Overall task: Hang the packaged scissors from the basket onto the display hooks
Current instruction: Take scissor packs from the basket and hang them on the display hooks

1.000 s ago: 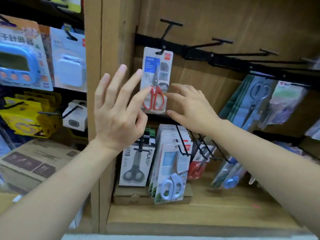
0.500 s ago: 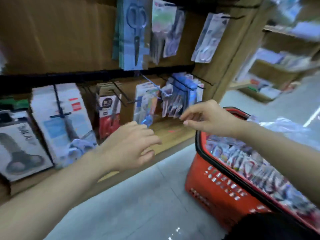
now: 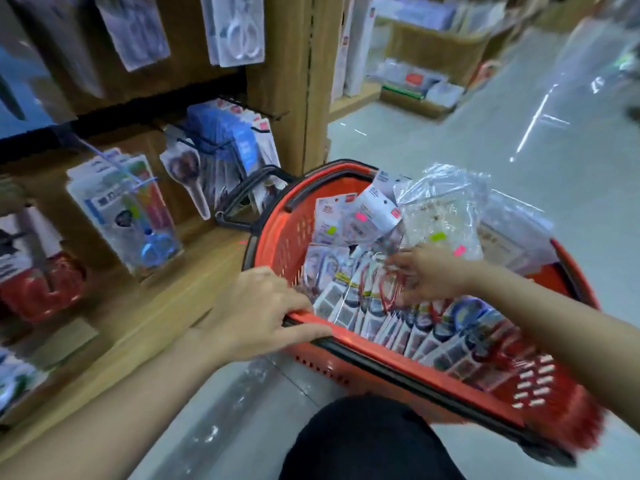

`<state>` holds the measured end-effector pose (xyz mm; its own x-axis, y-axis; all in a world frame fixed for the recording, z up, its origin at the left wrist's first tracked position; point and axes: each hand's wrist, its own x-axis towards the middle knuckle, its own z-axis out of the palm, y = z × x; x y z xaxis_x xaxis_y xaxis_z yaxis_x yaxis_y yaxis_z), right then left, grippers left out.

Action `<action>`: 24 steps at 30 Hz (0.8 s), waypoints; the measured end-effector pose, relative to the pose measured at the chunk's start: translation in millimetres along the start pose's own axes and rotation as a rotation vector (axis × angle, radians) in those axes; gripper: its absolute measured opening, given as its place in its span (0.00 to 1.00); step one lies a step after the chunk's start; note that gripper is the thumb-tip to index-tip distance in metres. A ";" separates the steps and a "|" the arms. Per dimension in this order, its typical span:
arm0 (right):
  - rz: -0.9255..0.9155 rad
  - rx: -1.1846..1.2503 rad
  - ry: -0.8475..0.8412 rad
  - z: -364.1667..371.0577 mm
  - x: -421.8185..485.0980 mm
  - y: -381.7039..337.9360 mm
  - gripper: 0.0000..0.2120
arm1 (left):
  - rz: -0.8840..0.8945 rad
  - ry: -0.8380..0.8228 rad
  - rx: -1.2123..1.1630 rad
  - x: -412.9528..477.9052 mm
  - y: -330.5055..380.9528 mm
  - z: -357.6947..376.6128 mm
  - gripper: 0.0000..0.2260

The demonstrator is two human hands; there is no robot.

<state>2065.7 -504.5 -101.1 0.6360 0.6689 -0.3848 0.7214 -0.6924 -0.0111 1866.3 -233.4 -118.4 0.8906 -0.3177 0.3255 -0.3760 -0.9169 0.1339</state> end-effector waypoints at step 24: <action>0.053 0.091 -0.044 10.3 -135.1 42.6 0.63 | 0.027 -0.596 -0.206 170.5 100.2 35.4 0.33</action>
<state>2007.6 -627.2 -59.1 0.6585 0.6196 -0.4272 0.6581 -0.7494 -0.0725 1989.5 -388.0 -82.7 0.8472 -0.4747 -0.2387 -0.3890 -0.8601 0.3299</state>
